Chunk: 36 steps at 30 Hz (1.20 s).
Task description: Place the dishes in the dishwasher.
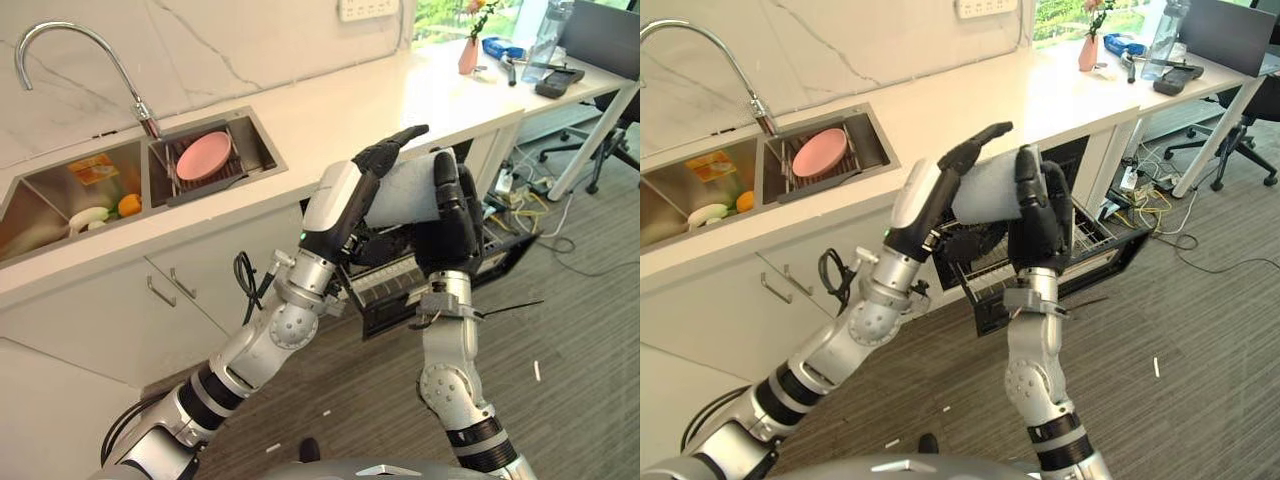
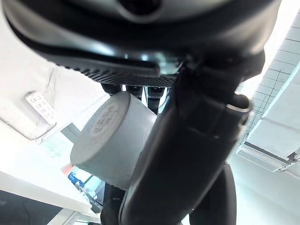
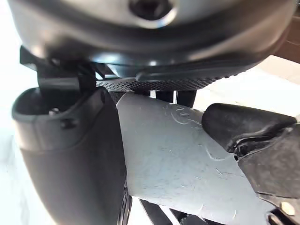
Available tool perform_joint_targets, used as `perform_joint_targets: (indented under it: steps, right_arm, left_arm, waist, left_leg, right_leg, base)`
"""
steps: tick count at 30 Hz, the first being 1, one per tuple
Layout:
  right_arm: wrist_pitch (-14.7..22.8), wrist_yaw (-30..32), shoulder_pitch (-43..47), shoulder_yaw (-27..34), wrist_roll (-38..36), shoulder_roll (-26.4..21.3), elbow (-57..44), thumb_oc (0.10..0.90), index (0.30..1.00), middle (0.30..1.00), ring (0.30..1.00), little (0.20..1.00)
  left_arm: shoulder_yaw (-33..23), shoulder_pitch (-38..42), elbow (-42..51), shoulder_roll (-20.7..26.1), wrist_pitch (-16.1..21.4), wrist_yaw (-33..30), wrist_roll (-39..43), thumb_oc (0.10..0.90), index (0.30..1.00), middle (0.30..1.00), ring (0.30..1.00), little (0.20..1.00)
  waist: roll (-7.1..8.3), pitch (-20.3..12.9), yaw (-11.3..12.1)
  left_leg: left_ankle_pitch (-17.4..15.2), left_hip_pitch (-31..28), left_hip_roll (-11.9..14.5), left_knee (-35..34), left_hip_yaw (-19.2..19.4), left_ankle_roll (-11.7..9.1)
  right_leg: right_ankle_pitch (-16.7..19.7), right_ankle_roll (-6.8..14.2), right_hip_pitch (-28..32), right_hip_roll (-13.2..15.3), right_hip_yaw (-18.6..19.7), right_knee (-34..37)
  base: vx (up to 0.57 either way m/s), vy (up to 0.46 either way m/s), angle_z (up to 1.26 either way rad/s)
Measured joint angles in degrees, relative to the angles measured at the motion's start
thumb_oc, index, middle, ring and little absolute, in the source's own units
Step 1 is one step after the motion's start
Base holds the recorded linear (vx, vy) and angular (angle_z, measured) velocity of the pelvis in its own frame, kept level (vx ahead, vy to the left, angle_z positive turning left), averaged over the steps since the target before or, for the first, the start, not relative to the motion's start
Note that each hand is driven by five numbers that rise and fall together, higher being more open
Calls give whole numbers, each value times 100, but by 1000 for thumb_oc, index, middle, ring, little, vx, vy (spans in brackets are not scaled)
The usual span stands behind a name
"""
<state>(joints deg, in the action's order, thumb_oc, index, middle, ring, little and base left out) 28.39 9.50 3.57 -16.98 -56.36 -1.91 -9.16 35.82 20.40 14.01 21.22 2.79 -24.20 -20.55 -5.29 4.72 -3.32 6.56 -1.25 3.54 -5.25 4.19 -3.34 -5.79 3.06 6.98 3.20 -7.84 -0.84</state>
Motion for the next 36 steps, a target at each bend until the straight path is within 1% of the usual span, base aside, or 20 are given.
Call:
perform_joint_targets:
  steps: [5, 6, 7, 8, 11, 15, 17, 18, 19, 20, 21, 22, 24, 25, 26, 27, 29, 30, 33, 36]
  right_arm:
    - [109, -82, 4, 251, -245, 15, 0, 400, 300, 300, 300, 300]
    - [273, -77, 12, 665, -300, 100, 2, 400, 300, 300, 300, 300]
    - [273, -77, 12, 665, -300, 100, 2, 400, 300, 300, 300, 300]
    - [577, -60, 31, 1141, -524, 212, 1, 400, 300, 300, 300, 300]
    - [811, -50, 31, 1183, -709, 256, -1, 400, 300, 300, 300, 300]
    - [849, -50, 32, 1188, -718, 323, 1, 400, 300, 300, 300, 300]
    - [846, -50, 77, 1286, -613, 222, 110, 400, 300, 300, 300, 300]
    - [775, 12, 217, 1519, 12, -348, 799, 400, 300, 300, 300, 300]
    - [775, 12, 217, 1519, 12, -348, 799, 400, 300, 300, 300, 300]
    - [579, 141, 251, 1671, 497, -942, 1321, 400, 300, 300, 300, 300]
    - [579, 141, 251, 1671, 497, -942, 1321, 400, 300, 300, 300, 300]
    - [126, 593, 314, 1879, 1491, -1752, 2014, 400, 300, 300, 300, 300]
    - [-594, 1039, 711, 1716, 2436, -2718, 3037, 400, 300, 300, 300, 300]
    - [-594, 1039, 711, 1716, 2436, -2718, 3037, 400, 300, 300, 300, 300]
    - [-1032, 1295, 1155, 1595, 2928, -2938, 3381, 400, 300, 300, 300, 300]
    - [-1032, 1295, 1155, 1595, 2928, -2938, 3381, 400, 300, 300, 300, 300]
    - [-1534, 1364, 2105, 1295, 3630, -2956, 4162, 400, 300, 300, 300, 300]
    - [-1534, 1364, 2105, 1295, 3630, -2956, 4162, 400, 300, 300, 300, 300]
    - [-1833, 1162, 2606, 1075, 4067, -2878, 4804, 400, 300, 300, 300, 300]
    - [-1948, 1056, 2968, 883, 4292, -2756, 5584, 400, 300, 300, 300, 300]
  left_arm:
    - [-36, -462, 234, -104, 76, -3, 224, 800, 900, 900, 900, 900]
    - [-32, -845, 354, -137, 96, 2, 280, 800, 900, 900, 900, 900]
    - [-32, -845, 354, -137, 96, 2, 280, 800, 900, 900, 900, 900]
    - [-37, -1039, 353, -91, 80, 2, 437, 800, 900, 900, 900, 900]
    - [-79, -1075, 353, -18, 71, 2, 479, 800, 900, 900, 900, 900]
    - [-84, -1060, 353, -35, 72, 6, 506, 800, 900, 900, 900, 900]
    - [-109, -1104, 352, -8, 84, 8, 520, 800, 900, 900, 900, 900]
    - [-254, -1388, 311, 4, 178, 70, 530, 800, 900, 900, 900, 900]
    - [-254, -1388, 311, 4, 178, 70, 530, 800, 900, 900, 900, 900]
    - [-399, -1691, 308, 63, 181, 82, 558, 800, 900, 900, 900, 900]
    - [-399, -1691, 308, 63, 181, 82, 558, 800, 900, 900, 900, 900]
    - [-748, -2300, 140, 158, 209, 128, 723, 800, 900, 900, 900, 900]
    - [-991, -2912, -204, 315, 158, 118, 947, 800, 900, 900, 900, 900]
    - [-991, -2912, -204, 315, 158, 118, 947, 800, 900, 900, 900, 900]
    - [-965, -2906, -623, 448, 54, 81, 1083, 800, 900, 900, 900, 900]
    - [-965, -2906, -623, 448, 54, 81, 1083, 800, 900, 900, 900, 900]
    - [-705, -2920, -924, 613, -109, 179, 1348, 800, 900, 900, 900, 900]
    - [-705, -2920, -924, 613, -109, 179, 1348, 800, 900, 900, 900, 900]
    - [-556, -2927, -919, 626, -68, 230, 1441, 800, 900, 900, 900, 900]
    - [-550, -2822, -933, 743, -42, 253, 1564, 800, 900, 900, 900, 900]
  waist:
    - [-39, -27, 78]
    - [-53, -37, 209]
    - [-53, -37, 209]
    - [-54, -39, 334]
    - [-49, -43, 328]
    - [-31, -60, 317]
    - [-12, -73, 360]
    - [43, -110, 447]
    - [43, -110, 447]
    - [87, -121, 508]
    - [87, -121, 508]
    - [181, -124, 667]
    - [249, -96, 773]
    - [249, -96, 773]
    - [212, -13, 840]
    - [212, -13, 840]
    - [194, 508, 1036]
    - [194, 508, 1036]
    - [85, 831, 1449]
    - [62, 913, 1510]
  left_leg:
    - [-8, 15, -2, -1, -17, -1]
    - [-8, 28, -2, -1, -38, -1]
    - [-8, 28, -2, -1, -38, -1]
    - [-8, 40, -6, -1, -100, -1]
    - [-8, 57, -28, -2, -153, 1]
    - [-7, 36, -66, -1, -236, 4]
    - [-4, 43, -74, 0, -269, 11]
    - [-1, 51, -84, 0, -310, 15]
    - [-1, 51, -84, 0, -310, 15]
    - [-5, 54, -100, -2, -352, 14]
    - [-5, 54, -100, -2, -352, 14]
    - [-19, 110, -125, -1, -410, 32]
    - [52, 244, -134, 20, -557, 55]
    - [52, 244, -134, 20, -557, 55]
    - [178, 528, -106, 52, -669, 48]
    - [178, 528, -106, 52, -669, 48]
    - [272, 654, -78, 57, -847, 24]
    - [272, 654, -78, 57, -847, 24]
    - [289, 908, -166, 116, -1051, 28]
    - [337, 1097, -231, 111, -1289, 35]
  right_leg:
    - [11, -18, 4, -2, -15, 6]
    - [13, -24, 4, -6, -44, 14]
    - [13, -24, 4, -6, -44, 14]
    - [1, -28, 20, -10, -114, 10]
    - [-1, -26, 37, 2, -162, 19]
    - [-12, -11, 129, 24, -256, 57]
    - [-13, -9, 137, 18, -277, 57]
    - [-16, -4, 144, 25, -295, 59]
    - [-16, -4, 144, 25, -295, 59]
    - [-22, 1, 185, 36, -361, 100]
    - [-22, 1, 185, 36, -361, 100]
    - [-17, 5, 232, 10, -446, 163]
    - [-7, -9, 150, -6, -605, 179]
    - [-7, -9, 150, -6, -605, 179]
    - [-6, -21, -109, -23, -733, 94]
    - [-6, -21, -109, -23, -733, 94]
    - [-20, -63, -188, -74, -920, 19]
    - [-20, -63, -188, -74, -920, 19]
    - [-226, 1, -441, 16, -1141, -337]
    - [-270, -35, -561, 60, -1379, -407]
  base:
    - [3, 2, 1]
    - [7, 6, 5]
    - [13, 10, 17]
    - [5, 3, 12]
    - [26, 10, 11]
    - [8, 3, 12]
    - [9, 0, 11]
    - [41, -8, 4]
    - [24, -13, 13]
    - [-17, -5, 9]
    - [-48, -11, 21]
    - [-162, -3, 22]
    - [-194, 3, 34]
    - [-108, 8, 39]
    - [-61, 5, 21]
    - [-97, 9, 36]
    - [-64, 6, 34]
    - [-28, 2, 41]
    - [-87, -5, 33]
    - [-23, 4, 40]
